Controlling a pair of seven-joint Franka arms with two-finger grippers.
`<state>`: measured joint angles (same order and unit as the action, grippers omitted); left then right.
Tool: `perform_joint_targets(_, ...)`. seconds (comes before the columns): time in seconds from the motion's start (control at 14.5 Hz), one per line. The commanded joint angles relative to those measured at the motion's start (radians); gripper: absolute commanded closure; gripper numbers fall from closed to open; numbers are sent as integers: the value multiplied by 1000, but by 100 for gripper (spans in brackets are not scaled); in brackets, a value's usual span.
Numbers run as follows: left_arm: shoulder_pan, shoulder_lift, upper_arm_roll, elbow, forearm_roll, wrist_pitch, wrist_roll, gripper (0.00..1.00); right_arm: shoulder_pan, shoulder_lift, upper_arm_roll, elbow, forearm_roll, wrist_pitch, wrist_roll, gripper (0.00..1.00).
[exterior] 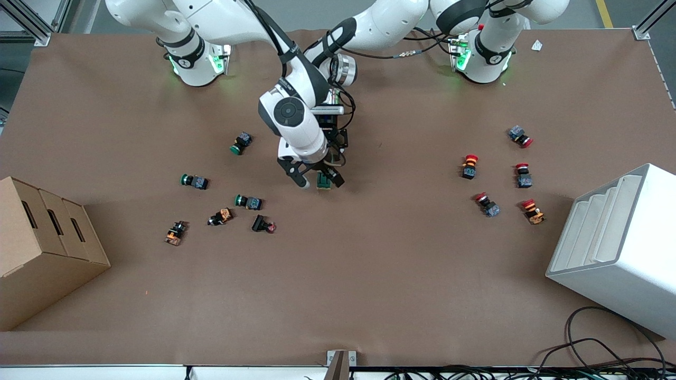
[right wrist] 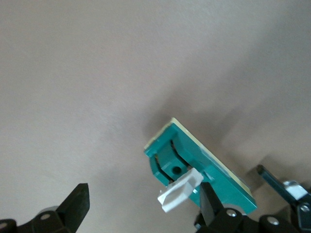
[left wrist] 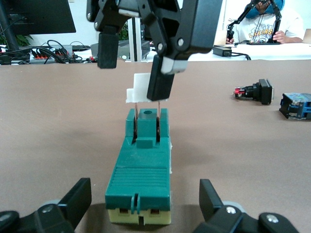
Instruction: Close load switch with both arms
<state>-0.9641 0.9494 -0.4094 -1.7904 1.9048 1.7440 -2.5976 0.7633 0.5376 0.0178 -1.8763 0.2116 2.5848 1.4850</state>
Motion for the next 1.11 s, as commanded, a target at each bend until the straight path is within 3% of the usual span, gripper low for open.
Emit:
perform_joint_targets(0.0,-8,11,8,14,22,-12,-9,2,-13,39,8,49,3,-6,-6,0)
perform_joint_targets(0.9,-7,9,11,14,23,-12,-19,1,-54,179,7,223,3,-58,-8,0)
perform_joint_targets(1.04,-5,9,11,14,25,-12,-19,1,-68,188,8,253,5,-118,-8,0)
